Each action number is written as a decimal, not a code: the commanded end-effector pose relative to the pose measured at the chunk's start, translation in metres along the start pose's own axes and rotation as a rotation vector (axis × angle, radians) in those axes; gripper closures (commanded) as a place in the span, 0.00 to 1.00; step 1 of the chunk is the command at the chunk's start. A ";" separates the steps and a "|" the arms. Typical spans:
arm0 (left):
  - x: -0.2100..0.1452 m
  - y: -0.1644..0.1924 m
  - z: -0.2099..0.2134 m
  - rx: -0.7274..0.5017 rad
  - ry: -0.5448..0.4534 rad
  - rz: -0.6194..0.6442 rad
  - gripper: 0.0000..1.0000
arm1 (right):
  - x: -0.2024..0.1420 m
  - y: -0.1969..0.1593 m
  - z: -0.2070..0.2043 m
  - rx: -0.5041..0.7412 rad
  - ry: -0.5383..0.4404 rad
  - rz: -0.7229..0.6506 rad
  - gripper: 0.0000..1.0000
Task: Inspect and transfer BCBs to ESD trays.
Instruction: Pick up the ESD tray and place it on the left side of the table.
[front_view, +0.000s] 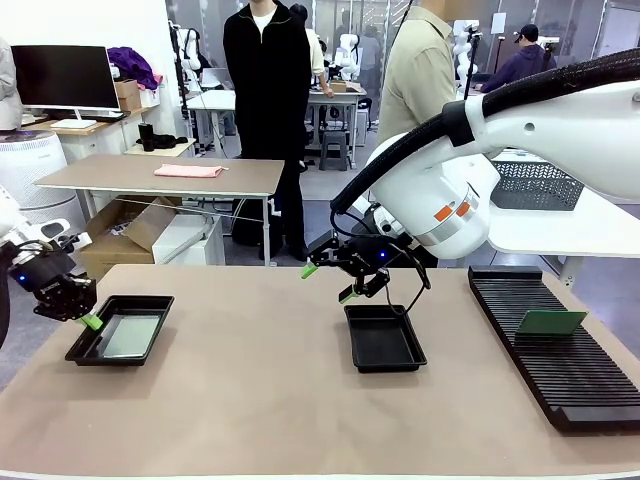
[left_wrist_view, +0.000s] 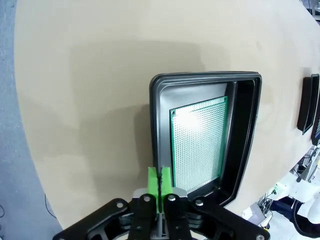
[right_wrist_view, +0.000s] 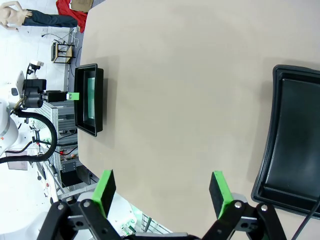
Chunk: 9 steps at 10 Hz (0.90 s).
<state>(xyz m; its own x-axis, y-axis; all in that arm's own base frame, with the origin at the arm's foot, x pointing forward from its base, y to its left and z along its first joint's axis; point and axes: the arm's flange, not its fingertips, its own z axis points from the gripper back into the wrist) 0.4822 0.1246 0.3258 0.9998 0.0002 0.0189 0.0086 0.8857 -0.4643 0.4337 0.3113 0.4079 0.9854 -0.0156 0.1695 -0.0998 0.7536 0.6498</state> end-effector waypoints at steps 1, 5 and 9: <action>0.004 0.007 -0.002 -0.014 -0.015 -0.021 0.97 | 0.001 0.002 -0.002 -0.014 0.004 -0.013 0.00; 0.006 0.009 -0.013 -0.008 -0.023 -0.010 0.97 | 0.001 0.002 -0.002 -0.014 0.004 -0.013 0.00; 0.005 0.008 -0.022 -0.002 -0.017 -0.011 0.97 | 0.001 0.002 -0.002 -0.014 0.004 -0.013 0.00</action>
<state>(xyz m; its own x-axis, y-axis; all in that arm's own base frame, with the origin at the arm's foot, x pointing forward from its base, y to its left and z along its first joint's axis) 0.4894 0.1209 0.3096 0.9998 0.0116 0.0163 -0.0029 0.8892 -0.4574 0.4337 0.3114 0.4079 0.9854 -0.0157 0.1695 -0.0998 0.7535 0.6498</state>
